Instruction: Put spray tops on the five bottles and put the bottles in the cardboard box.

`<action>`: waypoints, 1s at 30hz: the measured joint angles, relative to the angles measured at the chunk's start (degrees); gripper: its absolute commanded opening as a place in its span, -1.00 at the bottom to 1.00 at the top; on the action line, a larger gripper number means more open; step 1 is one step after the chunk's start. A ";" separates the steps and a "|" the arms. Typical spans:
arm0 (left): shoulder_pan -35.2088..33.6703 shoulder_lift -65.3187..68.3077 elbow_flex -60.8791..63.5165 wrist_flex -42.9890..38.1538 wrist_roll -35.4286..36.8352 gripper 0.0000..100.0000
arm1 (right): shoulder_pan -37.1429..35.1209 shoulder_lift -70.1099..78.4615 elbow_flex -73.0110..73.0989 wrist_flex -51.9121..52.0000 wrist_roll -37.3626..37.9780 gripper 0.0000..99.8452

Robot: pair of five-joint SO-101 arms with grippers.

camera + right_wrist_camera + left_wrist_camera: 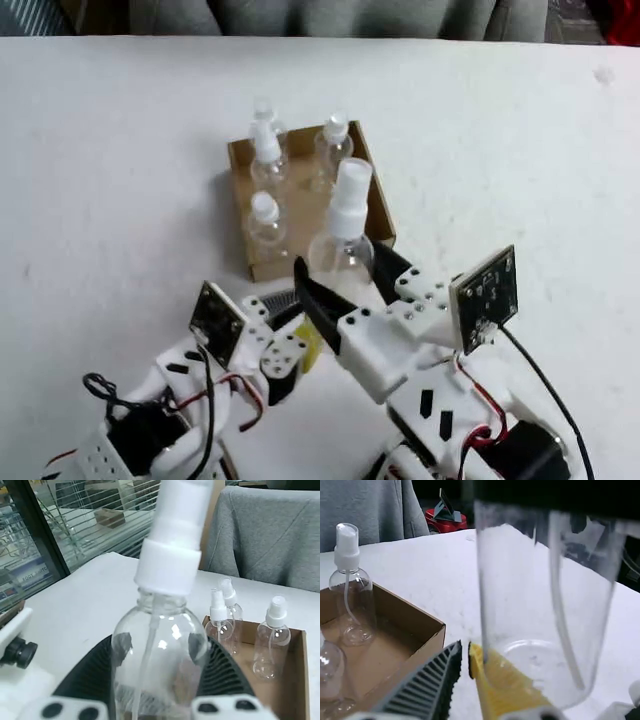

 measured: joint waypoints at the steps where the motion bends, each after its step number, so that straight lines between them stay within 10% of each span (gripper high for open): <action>1: -0.09 0.00 0.00 0.00 0.00 -0.96 | 0.00 0.00 0.09 -1.05 0.09 -0.97; 16: -0.79 0.00 -0.09 -0.35 0.09 -0.96 | 12.04 10.02 13.63 -26.64 0.18 -0.97; 30: -0.26 0.09 0.00 -0.26 0.00 -0.96 | 8.18 12.92 8.00 -14.33 5.27 -0.96</action>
